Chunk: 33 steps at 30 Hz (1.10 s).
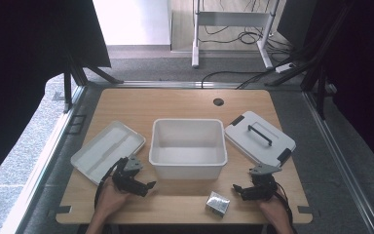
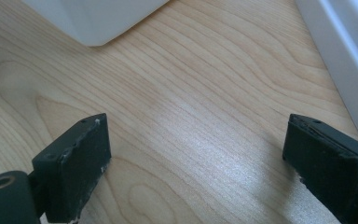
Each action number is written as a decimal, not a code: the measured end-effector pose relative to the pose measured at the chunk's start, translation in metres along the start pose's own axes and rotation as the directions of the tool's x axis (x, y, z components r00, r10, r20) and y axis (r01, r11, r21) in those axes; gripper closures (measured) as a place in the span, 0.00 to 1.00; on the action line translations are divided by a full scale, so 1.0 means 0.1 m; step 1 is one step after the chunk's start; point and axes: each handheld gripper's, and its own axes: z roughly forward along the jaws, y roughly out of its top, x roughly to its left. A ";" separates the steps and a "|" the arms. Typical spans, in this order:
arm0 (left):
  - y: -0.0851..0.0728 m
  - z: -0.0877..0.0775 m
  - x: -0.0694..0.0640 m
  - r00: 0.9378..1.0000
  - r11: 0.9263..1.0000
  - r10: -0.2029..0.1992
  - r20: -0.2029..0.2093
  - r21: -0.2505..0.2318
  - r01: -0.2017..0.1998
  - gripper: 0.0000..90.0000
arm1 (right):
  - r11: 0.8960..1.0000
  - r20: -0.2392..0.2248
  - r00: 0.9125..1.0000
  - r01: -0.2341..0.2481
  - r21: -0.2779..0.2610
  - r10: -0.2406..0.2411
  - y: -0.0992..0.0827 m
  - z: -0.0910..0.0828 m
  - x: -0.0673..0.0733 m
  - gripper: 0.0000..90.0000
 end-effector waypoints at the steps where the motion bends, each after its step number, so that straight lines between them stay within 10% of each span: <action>1: -0.02 0.02 -0.01 1.000 1.000 0.007 0.000 0.013 -0.007 0.00 | 1.000 0.000 1.000 0.000 0.000 0.000 0.00 0.00 0.00 0.08; 17: -0.09 0.12 -0.03 0.999 1.000 -0.024 0.030 0.014 0.024 0.00 | 1.000 -0.040 0.999 -0.013 0.017 0.014 0.02 -0.03 -0.01 0.02; 33: -0.09 0.12 -0.03 0.999 1.000 -0.026 0.026 0.012 0.025 0.00 | 1.000 -0.106 0.994 0.031 -0.003 -0.031 0.30 -0.56 0.33 0.04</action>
